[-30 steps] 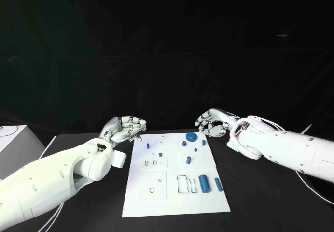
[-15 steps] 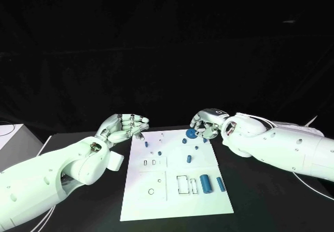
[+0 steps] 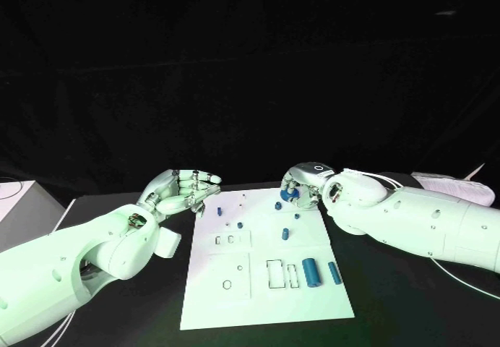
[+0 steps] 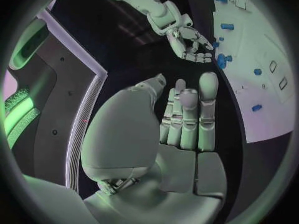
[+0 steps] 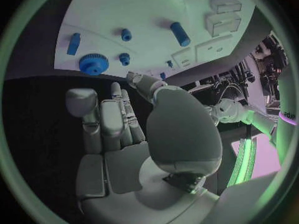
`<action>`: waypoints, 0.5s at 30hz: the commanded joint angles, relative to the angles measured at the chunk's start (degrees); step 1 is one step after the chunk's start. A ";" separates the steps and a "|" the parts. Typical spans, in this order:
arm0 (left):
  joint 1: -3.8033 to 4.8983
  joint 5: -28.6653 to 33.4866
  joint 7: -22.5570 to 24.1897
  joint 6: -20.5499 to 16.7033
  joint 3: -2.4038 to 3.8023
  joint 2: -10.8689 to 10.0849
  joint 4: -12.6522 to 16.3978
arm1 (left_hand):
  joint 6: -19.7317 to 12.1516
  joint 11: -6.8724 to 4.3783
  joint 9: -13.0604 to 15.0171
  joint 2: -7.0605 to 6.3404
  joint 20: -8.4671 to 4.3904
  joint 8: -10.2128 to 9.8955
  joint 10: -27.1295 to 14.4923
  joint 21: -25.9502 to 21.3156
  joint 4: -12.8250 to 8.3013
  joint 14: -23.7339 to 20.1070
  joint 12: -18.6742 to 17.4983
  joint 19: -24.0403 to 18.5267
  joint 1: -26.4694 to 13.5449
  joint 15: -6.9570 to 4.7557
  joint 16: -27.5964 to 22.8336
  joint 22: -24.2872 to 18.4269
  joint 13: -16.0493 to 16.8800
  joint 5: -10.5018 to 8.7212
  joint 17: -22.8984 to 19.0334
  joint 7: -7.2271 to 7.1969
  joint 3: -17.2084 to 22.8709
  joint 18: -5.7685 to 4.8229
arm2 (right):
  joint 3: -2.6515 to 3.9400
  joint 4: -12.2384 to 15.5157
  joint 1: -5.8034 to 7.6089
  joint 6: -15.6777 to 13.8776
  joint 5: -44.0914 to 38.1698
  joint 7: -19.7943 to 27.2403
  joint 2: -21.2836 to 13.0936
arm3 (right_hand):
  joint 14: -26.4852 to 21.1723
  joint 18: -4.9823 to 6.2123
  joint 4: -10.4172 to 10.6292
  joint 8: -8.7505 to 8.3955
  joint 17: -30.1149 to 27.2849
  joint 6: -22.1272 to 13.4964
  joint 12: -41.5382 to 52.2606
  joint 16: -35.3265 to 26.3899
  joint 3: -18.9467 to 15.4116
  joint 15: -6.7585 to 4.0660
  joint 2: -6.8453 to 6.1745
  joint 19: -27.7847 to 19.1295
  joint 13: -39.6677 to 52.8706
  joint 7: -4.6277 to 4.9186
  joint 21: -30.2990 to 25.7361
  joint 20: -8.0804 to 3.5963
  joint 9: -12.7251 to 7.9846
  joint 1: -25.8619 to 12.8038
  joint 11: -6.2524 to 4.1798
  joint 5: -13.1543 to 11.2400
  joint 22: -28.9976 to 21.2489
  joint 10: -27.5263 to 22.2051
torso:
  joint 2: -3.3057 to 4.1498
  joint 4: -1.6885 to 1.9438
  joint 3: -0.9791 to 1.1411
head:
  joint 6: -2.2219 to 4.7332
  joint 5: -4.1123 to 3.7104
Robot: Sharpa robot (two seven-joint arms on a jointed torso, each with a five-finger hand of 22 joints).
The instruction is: Assemble the parts on the task board
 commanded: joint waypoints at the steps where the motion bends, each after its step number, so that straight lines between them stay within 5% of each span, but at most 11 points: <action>1: 0.09 -0.24 0.17 0.62 0.09 0.01 0.45 | -0.09 0.07 0.09 -0.27 0.00 -0.36 0.09 1.04 -0.08 0.01 -0.42 0.73 -0.38 0.01 0.08 1.24 0.06 0.15 -0.03 -0.25 0.51 -1.18 | -0.07 -0.24 0.04 1.85 -2.61 -2.43 0.33 | 1.95 -1.11 0.26 -0.08 -0.20 -0.02 -0.31 0.10 -0.08 0.32 -0.46 0.17 0.00 0.00 -0.27 0.13 0.08 -0.10 0.01 0.28 -0.22 -0.54 | 0.65 0.23 0.23 | -0.08 -0.31; 15: 0.07 -0.23 0.57 0.07 0.23 0.16 0.91 | -0.39 0.66 0.20 -0.38 0.33 -0.82 -1.27 2.56 -0.15 -1.61 -1.33 0.13 -1.28 0.49 -1.57 2.51 -0.06 0.15 -1.42 0.16 0.99 -1.28 | -0.23 -1.09 -0.05 3.40 -2.79 -2.93 2.06 | 1.75 -1.16 0.75 0.54 0.69 1.16 -0.21 1.41 -0.20 0.29 -0.09 0.41 0.12 -0.08 0.02 0.15 0.73 -0.35 -0.02 -0.21 0.42 -0.46 | 1.61 0.77 0.52 | -0.13 -0.70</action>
